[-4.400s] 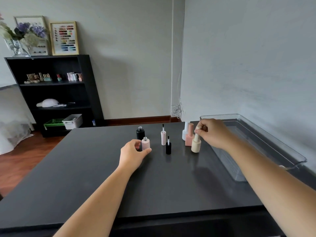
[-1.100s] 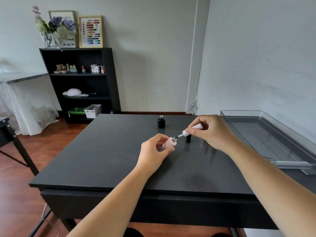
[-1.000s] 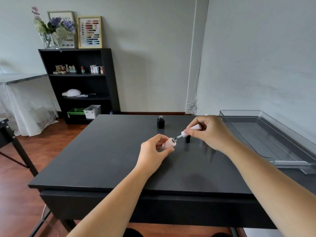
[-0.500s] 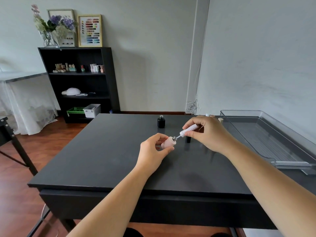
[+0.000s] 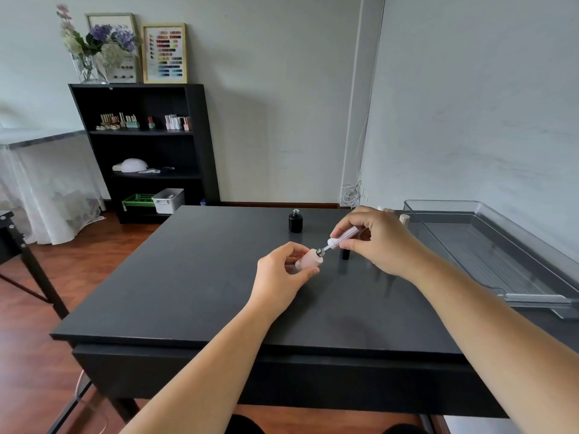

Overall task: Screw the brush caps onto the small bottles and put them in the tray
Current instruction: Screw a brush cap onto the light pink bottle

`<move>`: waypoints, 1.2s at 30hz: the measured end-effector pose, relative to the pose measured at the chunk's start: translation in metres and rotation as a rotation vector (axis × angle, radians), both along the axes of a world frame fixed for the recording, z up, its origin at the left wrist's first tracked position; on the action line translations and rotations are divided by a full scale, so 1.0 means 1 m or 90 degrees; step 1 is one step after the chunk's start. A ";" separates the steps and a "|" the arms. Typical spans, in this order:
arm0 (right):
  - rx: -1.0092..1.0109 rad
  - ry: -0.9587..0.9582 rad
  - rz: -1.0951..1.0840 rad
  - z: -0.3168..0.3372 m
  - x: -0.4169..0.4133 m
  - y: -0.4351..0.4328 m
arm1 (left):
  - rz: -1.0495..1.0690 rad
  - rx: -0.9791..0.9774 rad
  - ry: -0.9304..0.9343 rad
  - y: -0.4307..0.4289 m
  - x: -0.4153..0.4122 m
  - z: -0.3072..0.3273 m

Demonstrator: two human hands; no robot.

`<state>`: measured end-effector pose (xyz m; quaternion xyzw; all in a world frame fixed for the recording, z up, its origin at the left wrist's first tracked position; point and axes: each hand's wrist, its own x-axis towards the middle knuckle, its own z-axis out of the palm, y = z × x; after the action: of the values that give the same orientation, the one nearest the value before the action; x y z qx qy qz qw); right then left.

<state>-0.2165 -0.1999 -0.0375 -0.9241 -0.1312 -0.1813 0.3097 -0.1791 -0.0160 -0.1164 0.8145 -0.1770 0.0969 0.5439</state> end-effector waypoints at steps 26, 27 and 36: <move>-0.050 0.037 -0.030 -0.010 0.007 0.004 | -0.016 0.007 -0.004 0.000 -0.002 0.001; -0.040 0.033 -0.041 -0.012 0.008 0.005 | -0.017 0.006 -0.006 0.000 -0.002 0.001; 0.033 0.081 -0.032 -0.009 0.007 0.001 | -0.014 0.003 -0.009 0.001 0.000 0.001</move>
<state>-0.2091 -0.1993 -0.0468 -0.9285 -0.0829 -0.1334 0.3366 -0.1795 -0.0148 -0.1158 0.8133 -0.1899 0.0959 0.5416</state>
